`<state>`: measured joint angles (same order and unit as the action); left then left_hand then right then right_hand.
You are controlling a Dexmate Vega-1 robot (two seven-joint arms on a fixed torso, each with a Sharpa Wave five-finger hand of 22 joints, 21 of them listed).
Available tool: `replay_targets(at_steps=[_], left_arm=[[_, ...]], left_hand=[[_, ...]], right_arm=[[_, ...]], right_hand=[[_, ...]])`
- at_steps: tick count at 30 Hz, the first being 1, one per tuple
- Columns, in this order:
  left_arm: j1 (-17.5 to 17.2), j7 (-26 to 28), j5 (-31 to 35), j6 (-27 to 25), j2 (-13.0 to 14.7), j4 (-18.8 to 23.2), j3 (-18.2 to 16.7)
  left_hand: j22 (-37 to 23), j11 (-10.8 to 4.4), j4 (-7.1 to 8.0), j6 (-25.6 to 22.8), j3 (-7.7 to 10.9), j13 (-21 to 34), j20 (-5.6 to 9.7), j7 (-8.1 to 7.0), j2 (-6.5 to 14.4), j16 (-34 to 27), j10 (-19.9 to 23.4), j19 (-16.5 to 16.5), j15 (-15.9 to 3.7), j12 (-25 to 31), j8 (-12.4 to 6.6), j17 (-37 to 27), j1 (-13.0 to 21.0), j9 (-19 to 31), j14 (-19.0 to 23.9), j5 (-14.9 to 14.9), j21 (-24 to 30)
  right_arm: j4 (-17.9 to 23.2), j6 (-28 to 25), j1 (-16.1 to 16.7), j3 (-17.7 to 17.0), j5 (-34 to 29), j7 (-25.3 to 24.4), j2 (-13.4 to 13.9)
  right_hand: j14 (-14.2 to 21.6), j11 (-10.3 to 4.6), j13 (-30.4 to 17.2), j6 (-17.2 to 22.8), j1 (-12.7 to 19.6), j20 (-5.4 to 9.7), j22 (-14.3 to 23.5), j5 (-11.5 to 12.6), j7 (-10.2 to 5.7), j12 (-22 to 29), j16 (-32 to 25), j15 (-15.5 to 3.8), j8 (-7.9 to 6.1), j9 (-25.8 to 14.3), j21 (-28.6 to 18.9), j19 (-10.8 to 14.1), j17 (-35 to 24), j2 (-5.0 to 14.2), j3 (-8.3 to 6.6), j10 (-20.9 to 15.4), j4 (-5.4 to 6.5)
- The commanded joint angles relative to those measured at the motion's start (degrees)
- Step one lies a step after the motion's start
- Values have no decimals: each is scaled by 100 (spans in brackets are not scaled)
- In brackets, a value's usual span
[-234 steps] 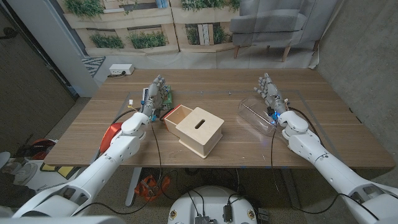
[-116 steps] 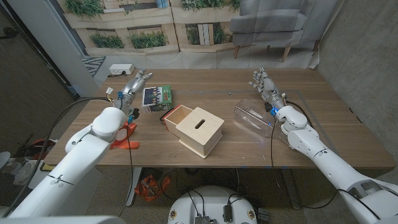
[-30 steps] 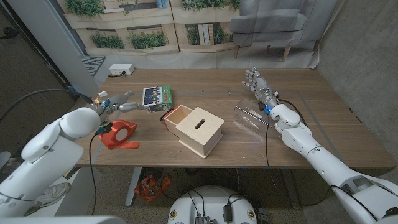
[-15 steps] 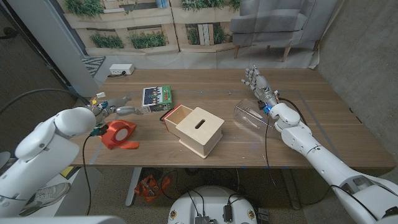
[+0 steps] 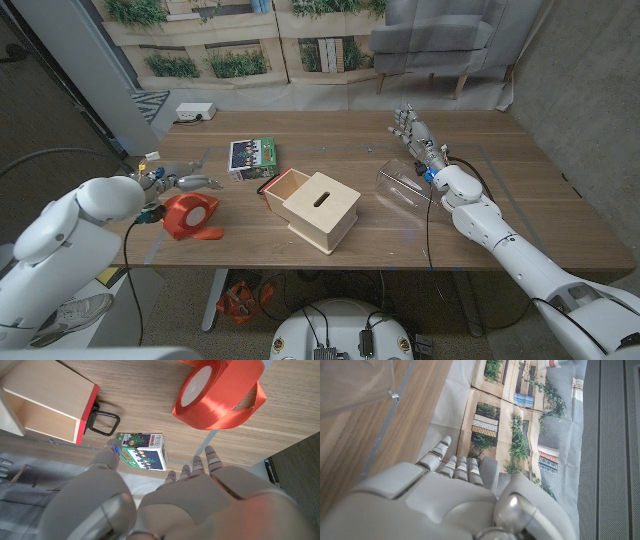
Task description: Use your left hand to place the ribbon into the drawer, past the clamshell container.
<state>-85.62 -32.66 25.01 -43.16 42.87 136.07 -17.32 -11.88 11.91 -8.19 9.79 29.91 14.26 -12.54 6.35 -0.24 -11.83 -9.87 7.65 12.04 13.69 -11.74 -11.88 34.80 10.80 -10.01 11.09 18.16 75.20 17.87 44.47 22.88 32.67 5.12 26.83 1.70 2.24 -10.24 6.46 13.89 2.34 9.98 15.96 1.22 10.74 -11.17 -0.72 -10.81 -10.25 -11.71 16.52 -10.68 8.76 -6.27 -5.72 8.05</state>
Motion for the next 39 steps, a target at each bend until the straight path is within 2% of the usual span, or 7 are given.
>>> replay_targets(at_steps=[1,4,5,6,10,17,39], left_arm=[[-75,-150,22,-84,-200,-41,-172],[-54,-193,-19,-85,-234,-90,-195],[-47,-219,-26,-90,-221,-109,-194],[-38,-231,-28,-100,-218,-126,-186],[0,-332,-35,-172,-146,-191,-151],[59,-478,-67,-186,-4,-311,-115],[344,-617,33,-344,455,-589,343]], left_hand=[[-17,64,10,810,-55,13,-9,372,-29,-61,-542,-70,37,46,-9,-30,-12,13,-201,18,14],[-20,70,53,840,-278,22,-12,519,-31,-51,-397,-203,30,100,-7,-15,-15,8,-134,30,1],[-22,69,62,845,-819,38,-12,532,139,-5,-351,-341,29,88,-5,-3,188,6,-83,49,-175],[-47,69,77,829,-1531,66,-13,531,382,8,-340,-465,32,71,4,1,479,8,-118,68,-411],[-57,64,103,866,-2175,106,-14,538,591,15,-343,-465,32,76,11,-3,752,8,-216,112,-489],[-102,60,180,1244,-2419,224,-13,539,813,14,-776,-67,41,74,6,-36,911,19,-656,137,-491],[-118,54,191,1358,-2248,353,-12,538,908,-5,-1000,94,46,124,-5,-53,1148,26,-793,113,-445]], right_arm=[[109,-77,59,8,-26,-83,28],[112,-68,70,12,-44,-97,34],[119,-71,78,8,-38,-106,33],[126,-75,84,8,-42,-119,34],[114,-67,88,12,-42,-113,34],[75,-83,74,22,-37,-117,13],[-179,-74,-85,44,-53,-100,-96]], right_hand=[[46,10,-30,56,-21,9,10,10,11,22,19,-12,-17,-28,6,37,1,20,-38,-47,20],[47,8,-30,50,-22,12,10,10,9,22,18,-9,-14,-28,7,35,1,21,-41,-46,20],[45,10,-30,51,-22,13,10,10,9,22,19,-13,-14,-27,7,35,1,21,-42,-48,19],[47,11,-30,51,-23,10,10,10,11,22,19,-10,-14,-27,7,37,1,21,-43,-48,19],[46,7,-30,53,-24,14,10,10,9,21,19,-11,-15,-27,8,35,1,22,-47,-46,19],[48,8,-30,54,-27,12,10,9,9,22,20,-12,-15,-27,7,40,1,23,-55,-51,17],[57,15,-31,52,-43,13,10,7,10,22,18,-14,-13,-28,10,42,0,24,-79,-54,16]])
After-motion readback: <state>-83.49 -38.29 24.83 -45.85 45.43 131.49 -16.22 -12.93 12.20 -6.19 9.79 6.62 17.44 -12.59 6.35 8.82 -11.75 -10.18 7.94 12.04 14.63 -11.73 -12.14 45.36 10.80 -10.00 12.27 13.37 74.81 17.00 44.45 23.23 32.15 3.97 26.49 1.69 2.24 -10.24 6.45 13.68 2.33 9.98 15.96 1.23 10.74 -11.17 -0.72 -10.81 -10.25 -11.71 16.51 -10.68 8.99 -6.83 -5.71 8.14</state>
